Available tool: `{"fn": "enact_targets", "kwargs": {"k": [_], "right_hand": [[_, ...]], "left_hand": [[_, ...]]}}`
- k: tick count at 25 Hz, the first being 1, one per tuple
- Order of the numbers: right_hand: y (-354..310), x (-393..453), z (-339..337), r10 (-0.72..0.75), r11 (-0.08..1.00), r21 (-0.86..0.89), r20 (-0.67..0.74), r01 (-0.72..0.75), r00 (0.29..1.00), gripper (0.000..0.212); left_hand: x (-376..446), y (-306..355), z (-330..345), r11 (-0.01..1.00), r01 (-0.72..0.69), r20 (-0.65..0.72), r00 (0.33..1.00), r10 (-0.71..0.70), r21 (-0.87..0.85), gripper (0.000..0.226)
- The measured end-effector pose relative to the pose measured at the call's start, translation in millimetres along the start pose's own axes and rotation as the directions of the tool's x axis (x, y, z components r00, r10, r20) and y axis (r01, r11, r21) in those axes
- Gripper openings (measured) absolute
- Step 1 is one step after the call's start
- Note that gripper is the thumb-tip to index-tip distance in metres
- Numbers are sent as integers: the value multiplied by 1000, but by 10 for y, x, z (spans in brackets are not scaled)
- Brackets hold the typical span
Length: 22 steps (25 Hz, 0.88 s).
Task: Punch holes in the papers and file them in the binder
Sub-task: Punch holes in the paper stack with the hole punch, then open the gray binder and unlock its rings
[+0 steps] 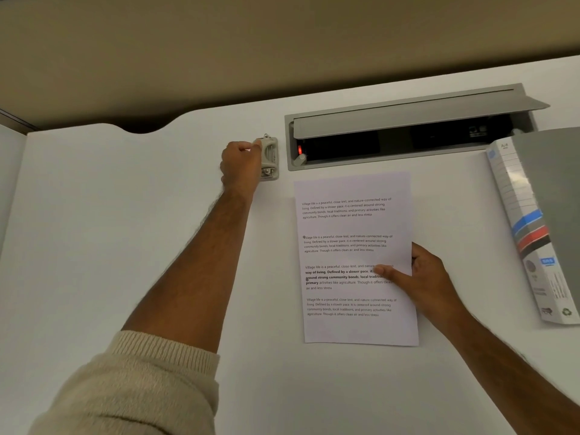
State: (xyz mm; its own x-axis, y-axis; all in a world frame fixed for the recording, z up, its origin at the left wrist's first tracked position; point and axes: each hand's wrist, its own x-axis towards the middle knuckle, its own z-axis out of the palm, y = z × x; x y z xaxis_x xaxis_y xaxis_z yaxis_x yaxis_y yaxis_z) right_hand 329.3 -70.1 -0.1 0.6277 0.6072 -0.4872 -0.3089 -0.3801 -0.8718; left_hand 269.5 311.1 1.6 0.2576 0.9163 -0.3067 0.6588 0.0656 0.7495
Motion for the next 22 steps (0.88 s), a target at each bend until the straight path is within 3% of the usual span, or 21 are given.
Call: {"fn": "enact_targets", "kwargs": {"k": [4, 7, 9, 11, 13, 15, 17, 22], "right_hand": [[-43, -27, 36, -24, 1000, -11, -5, 24, 1000, 40], [-110, -84, 58, -52, 998, -31, -7, 52, 999, 39], [-159, -147, 74, -76, 997, -33, -3, 75, 997, 39], [-202, -222, 90, -88, 995, -40, 9, 88, 996, 39], [-233, -311, 100, -101, 994, -46, 16, 102, 995, 40], [-262, -463, 114, -112, 992, -55, 23, 113, 993, 42], [-257, -550, 115, -107, 991, -75, 38, 110, 994, 43], [-206, -925, 124, -120, 988, -95, 47, 124, 992, 43]], "left_hand": [[-415, -93, -103, 973, -200, -150, 965, 217, 117, 34], [-916, -297, -167, 938, -343, -116, 935, 336, -44, 22], [-1280, -462, -198, 940, -253, -1, 966, 260, -229, 17], [-1637, -589, -237, 917, -7, 221, 970, 104, -399, 24], [-1967, -668, -307, 842, 198, 462, 884, 67, -502, 41], [-2285, -717, -453, 793, 317, 601, 796, 76, -521, 45], [-2504, -757, -536, 818, 333, 635, 771, 50, -468, 37], [-2925, -833, -746, 873, 273, 617, 786, 40, -405, 32]]}}
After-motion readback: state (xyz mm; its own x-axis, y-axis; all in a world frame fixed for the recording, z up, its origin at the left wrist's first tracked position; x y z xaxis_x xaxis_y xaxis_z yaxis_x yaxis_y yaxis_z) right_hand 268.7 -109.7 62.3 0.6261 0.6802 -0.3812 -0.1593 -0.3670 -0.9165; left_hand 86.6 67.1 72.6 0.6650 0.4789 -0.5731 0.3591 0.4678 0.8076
